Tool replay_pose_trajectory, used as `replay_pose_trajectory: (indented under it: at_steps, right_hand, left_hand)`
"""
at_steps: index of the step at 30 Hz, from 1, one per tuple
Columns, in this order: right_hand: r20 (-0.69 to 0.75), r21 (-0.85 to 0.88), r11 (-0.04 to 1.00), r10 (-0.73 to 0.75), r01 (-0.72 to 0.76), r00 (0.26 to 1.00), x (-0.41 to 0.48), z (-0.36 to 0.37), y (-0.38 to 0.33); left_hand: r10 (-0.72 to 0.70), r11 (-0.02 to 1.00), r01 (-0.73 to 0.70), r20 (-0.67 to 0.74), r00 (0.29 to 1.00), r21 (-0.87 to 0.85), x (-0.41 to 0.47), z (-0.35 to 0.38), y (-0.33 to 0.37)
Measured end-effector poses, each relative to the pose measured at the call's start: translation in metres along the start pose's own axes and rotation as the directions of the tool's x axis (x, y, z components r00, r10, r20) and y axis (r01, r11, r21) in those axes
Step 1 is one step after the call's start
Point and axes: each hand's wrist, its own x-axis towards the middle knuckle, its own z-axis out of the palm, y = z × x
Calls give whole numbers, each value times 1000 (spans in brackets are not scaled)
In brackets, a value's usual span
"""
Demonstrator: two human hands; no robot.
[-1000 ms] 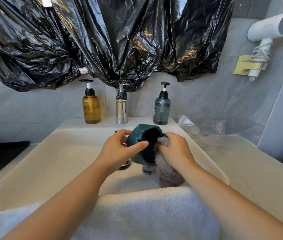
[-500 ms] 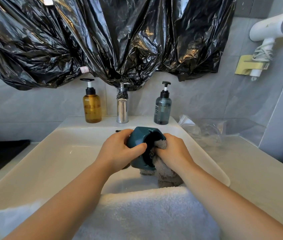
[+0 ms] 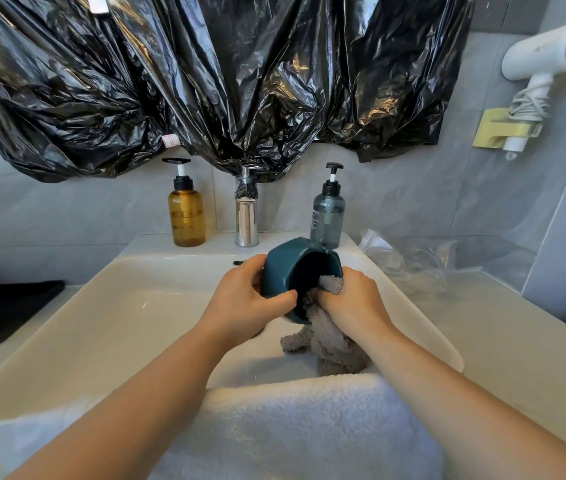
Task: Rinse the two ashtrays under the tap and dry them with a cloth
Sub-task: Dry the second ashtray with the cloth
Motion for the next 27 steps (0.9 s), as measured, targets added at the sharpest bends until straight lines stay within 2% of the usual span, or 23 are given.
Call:
replay_pose_trajectory:
  at_steps: [4,7,12,16,20,23,27]
  right_hand:
    - [-50,-124,987,-113,106,992,-5,-5,-8]
    - [-31,-83,987,-142,139,989,-7,-6,-8]
    - [-28,71,997,7,-5,1000,0,-7,-2]
    - [-24,145,987,70,-66,997,3,-7,3]
    - [15,50,998,43,-44,999,1,-7,2]
    - [-29,-60,998,0,-2,1000,0,-6,0]
    - [-36,-74,996,-53,50,998,-1,-5,0]
  left_hand:
    - [-23,997,21,22,1000,74,-2,-5,0]
    - [-52,998,52,0,999,38,-3,-5,0]
    - [-132,990,131,-21,991,-47,-2,-1,3]
    - [-117,992,116,-16,993,-40,-1,8,4]
    - [-50,997,50,-13,999,53,-2,7,1]
    - [-43,995,44,-16,999,90,-2,2,-1]
    - [-58,995,60,-32,998,77,-2,1,0]
